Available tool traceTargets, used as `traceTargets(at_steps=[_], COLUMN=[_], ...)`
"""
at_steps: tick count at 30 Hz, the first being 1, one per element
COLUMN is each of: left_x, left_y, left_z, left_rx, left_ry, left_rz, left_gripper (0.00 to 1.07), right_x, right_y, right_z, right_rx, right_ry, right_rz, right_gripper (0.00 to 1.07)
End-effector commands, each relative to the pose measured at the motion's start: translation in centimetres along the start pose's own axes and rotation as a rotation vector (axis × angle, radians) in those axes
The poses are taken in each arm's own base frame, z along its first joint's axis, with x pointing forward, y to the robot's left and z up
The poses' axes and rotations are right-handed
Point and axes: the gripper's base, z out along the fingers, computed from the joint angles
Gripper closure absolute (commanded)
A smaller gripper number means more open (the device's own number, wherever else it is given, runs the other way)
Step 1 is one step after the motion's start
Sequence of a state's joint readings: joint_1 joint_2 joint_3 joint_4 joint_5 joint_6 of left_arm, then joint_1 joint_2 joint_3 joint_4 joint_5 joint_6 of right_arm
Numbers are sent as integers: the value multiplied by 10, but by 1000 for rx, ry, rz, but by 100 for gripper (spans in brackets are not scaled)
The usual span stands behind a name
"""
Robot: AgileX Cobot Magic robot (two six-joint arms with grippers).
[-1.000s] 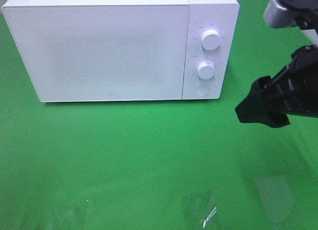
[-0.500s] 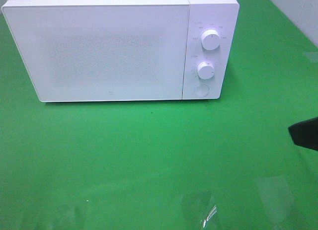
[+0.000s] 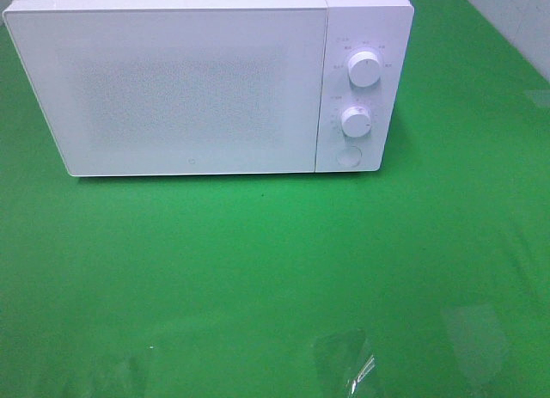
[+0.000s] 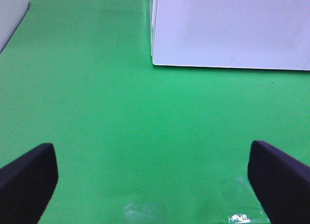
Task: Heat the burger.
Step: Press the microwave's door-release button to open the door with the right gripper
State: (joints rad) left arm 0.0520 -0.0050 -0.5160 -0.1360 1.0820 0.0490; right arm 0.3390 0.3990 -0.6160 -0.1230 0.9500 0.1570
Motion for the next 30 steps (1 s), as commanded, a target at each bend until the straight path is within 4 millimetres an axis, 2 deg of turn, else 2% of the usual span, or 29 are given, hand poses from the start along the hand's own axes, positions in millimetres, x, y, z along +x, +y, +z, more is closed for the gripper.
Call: traceTargets(at_steps=[1, 2, 6, 9, 11, 15, 17, 30], left_x=[0, 0, 0, 0, 0, 0, 0, 0], left_y=[0, 0, 0, 0, 0, 0, 0, 0], left_z=[-2, -2, -2, -2, -2, -2, -2, -2], left_rx=[1, 1, 1, 1, 1, 1, 1, 1], left_ry=[-26, -26, -26, -26, -26, -26, -26, -26], left_rz=[0, 0, 0, 0, 0, 0, 0, 0], left_gripper=[7, 7, 7, 7, 7, 7, 7, 7], right_x=[8, 13, 24, 28, 44, 58, 61, 61], right_y=[-4, -7, -8, -8, -8, -7, -6, -6], right_z=[-11, -20, -34, -35, -35, -33, -38, -38], right_rx=[41, 67, 99, 109, 130, 148, 161, 173], right_ry=[-36, -72, -155, -170, -202, -264, -299, -296], right_rz=[20, 42, 72, 78, 101, 111, 114, 122], right_gripper=[31, 31, 31, 31, 31, 31, 31, 31])
